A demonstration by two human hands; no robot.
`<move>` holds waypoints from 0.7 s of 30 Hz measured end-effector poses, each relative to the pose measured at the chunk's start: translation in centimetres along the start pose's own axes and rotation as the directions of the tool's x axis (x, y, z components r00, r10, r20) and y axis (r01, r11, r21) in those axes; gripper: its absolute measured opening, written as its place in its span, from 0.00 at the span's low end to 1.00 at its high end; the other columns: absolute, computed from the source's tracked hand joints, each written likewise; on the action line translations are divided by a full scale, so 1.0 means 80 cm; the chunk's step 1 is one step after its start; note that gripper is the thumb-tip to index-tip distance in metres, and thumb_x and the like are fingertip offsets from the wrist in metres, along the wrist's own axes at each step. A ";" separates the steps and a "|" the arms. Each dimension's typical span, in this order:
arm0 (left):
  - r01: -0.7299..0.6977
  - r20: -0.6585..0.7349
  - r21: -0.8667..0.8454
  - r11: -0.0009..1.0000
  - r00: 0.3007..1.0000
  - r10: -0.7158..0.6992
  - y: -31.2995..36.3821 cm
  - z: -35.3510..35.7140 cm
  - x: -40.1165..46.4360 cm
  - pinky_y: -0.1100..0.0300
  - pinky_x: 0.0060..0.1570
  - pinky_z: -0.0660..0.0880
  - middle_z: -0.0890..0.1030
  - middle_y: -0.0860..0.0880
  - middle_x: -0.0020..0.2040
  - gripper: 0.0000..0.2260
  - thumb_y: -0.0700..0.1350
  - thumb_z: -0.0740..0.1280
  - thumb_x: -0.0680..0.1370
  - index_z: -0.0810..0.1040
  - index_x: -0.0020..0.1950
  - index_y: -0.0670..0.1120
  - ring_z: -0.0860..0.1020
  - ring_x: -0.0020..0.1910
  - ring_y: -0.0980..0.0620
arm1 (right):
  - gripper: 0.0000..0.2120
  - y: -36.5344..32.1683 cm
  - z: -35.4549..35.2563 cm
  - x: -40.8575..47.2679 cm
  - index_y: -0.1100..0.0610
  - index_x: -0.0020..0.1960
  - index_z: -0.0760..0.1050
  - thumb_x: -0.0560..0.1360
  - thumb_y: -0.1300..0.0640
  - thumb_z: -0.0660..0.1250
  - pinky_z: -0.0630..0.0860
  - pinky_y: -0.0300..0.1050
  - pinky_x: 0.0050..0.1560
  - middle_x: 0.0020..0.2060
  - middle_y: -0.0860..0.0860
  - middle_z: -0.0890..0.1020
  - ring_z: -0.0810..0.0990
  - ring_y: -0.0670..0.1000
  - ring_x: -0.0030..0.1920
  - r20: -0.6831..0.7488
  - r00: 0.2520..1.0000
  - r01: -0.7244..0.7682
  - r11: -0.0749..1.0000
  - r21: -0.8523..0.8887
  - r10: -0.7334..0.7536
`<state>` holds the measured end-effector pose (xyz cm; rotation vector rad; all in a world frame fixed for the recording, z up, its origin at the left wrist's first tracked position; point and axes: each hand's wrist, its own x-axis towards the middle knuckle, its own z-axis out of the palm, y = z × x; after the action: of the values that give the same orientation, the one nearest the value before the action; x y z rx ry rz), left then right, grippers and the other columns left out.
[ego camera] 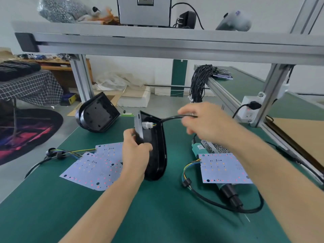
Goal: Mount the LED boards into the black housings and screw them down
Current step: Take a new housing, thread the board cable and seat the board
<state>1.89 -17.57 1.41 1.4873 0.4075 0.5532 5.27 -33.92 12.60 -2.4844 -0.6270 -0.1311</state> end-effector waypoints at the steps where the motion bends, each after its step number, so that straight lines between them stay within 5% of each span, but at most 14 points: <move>1: 0.027 0.000 0.006 1.000 1.000 -0.027 0.000 0.002 0.000 0.62 0.33 0.68 0.75 0.53 0.39 0.20 0.27 0.62 0.68 0.69 0.48 0.52 0.72 0.34 0.55 | 0.07 -0.004 0.007 -0.001 0.50 0.51 0.80 0.76 0.53 0.64 0.75 0.45 0.45 0.36 0.47 0.82 0.78 0.48 0.37 0.022 0.998 0.053 0.997 -0.058 -0.052; 4: 0.041 0.006 0.024 0.999 0.999 -0.041 -0.004 0.001 0.001 0.61 0.33 0.67 0.75 0.53 0.43 0.22 0.26 0.58 0.68 0.68 0.53 0.51 0.72 0.36 0.55 | 0.07 -0.007 0.006 0.001 0.48 0.50 0.82 0.76 0.51 0.66 0.75 0.48 0.55 0.45 0.46 0.84 0.81 0.50 0.49 -0.059 0.994 0.092 0.993 -0.077 -0.097; 6: -0.009 0.048 0.028 1.000 0.999 0.008 -0.003 -0.002 0.003 0.64 0.33 0.70 0.78 0.57 0.46 0.29 0.25 0.55 0.68 0.70 0.55 0.57 0.75 0.40 0.57 | 0.05 -0.004 -0.004 0.003 0.48 0.43 0.82 0.74 0.51 0.68 0.76 0.47 0.53 0.40 0.44 0.84 0.81 0.46 0.45 -0.194 0.978 0.083 0.997 0.005 -0.081; 10: -0.131 0.118 0.136 0.982 0.986 0.115 0.002 0.011 -0.004 0.70 0.38 0.73 0.81 0.61 0.44 0.36 0.25 0.52 0.65 0.72 0.63 0.58 0.77 0.42 0.65 | 0.07 -0.017 0.009 -0.001 0.49 0.43 0.82 0.74 0.49 0.67 0.76 0.49 0.50 0.41 0.46 0.85 0.81 0.51 0.46 -0.322 0.920 0.176 0.970 -0.170 -0.224; 13: -0.111 0.093 0.060 0.992 0.990 0.105 0.006 0.020 -0.010 0.70 0.41 0.74 0.80 0.63 0.47 0.37 0.24 0.52 0.66 0.70 0.65 0.57 0.78 0.44 0.67 | 0.08 -0.018 0.020 -0.002 0.53 0.42 0.81 0.76 0.51 0.67 0.74 0.47 0.43 0.32 0.44 0.81 0.78 0.48 0.36 -0.409 0.889 0.251 0.967 0.054 -0.208; 18: -0.048 0.110 -0.082 0.995 0.992 0.057 0.018 0.026 -0.021 0.64 0.32 0.71 0.81 0.54 0.40 0.35 0.24 0.57 0.66 0.72 0.53 0.66 0.75 0.34 0.58 | 0.07 0.009 0.048 -0.001 0.50 0.41 0.80 0.76 0.50 0.67 0.75 0.50 0.46 0.31 0.45 0.79 0.76 0.49 0.37 -0.224 0.972 0.107 0.986 0.126 -0.077; 21: -0.004 0.151 -0.122 0.993 0.988 0.022 0.019 0.034 -0.024 0.56 0.35 0.72 0.81 0.48 0.42 0.35 0.24 0.59 0.66 0.72 0.53 0.65 0.77 0.36 0.52 | 0.06 0.014 0.065 0.007 0.48 0.49 0.78 0.77 0.48 0.65 0.74 0.47 0.46 0.42 0.47 0.83 0.79 0.53 0.47 -0.270 0.962 0.048 0.997 0.056 -0.031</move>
<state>1.77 -20.93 2.95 1.4052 0.2415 0.4631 6.03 -31.65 7.86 -2.3391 -0.5553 -0.4494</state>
